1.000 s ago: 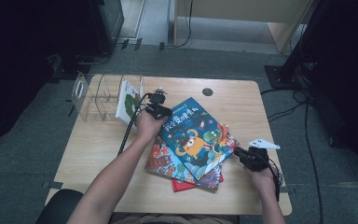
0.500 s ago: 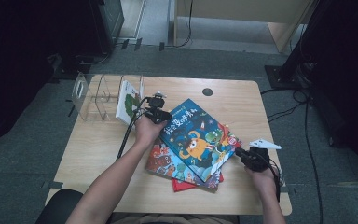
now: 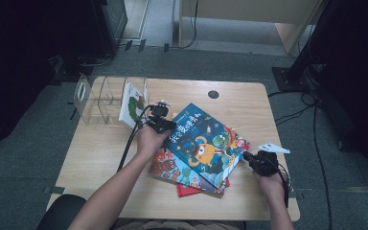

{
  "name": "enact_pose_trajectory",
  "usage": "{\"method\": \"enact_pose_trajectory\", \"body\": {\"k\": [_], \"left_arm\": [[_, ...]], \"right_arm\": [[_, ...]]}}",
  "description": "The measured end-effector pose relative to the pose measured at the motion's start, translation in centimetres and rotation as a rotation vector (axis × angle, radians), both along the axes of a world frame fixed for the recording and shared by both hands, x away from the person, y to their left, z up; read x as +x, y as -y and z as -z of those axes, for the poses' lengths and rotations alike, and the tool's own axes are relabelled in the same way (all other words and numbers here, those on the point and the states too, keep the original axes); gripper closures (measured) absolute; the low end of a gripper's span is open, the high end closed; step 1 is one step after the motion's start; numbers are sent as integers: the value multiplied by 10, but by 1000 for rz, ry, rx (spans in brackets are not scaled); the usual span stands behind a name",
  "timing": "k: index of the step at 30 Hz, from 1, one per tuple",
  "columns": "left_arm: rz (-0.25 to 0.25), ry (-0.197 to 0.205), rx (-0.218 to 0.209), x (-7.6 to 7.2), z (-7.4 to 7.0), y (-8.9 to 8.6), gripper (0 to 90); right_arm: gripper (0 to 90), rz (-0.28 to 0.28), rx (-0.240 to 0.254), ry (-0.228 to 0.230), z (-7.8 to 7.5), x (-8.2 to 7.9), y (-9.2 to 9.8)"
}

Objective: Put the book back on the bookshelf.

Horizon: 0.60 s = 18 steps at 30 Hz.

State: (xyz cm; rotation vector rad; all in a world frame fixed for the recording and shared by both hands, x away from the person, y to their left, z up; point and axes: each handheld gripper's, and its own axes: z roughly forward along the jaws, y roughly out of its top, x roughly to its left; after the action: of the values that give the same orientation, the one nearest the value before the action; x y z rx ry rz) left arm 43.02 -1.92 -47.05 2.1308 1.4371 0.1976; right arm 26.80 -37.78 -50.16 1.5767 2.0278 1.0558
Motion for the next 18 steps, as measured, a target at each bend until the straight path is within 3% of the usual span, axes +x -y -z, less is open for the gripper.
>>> {"method": "enact_pose_trajectory", "body": {"k": [7, 11, 18], "left_arm": [[11, -14, -17, -12, 1, -6, 549], [7, -54, -66, -15, 2, -13, 545], [27, -75, -73, -22, 2, -17, 540]], "right_arm": [[900, 13, -4, -7, 0, 0, 0], [900, 22, -1, -9, 1, 1, 1], [900, 25, 2, -14, 1, 2, 1]]}}
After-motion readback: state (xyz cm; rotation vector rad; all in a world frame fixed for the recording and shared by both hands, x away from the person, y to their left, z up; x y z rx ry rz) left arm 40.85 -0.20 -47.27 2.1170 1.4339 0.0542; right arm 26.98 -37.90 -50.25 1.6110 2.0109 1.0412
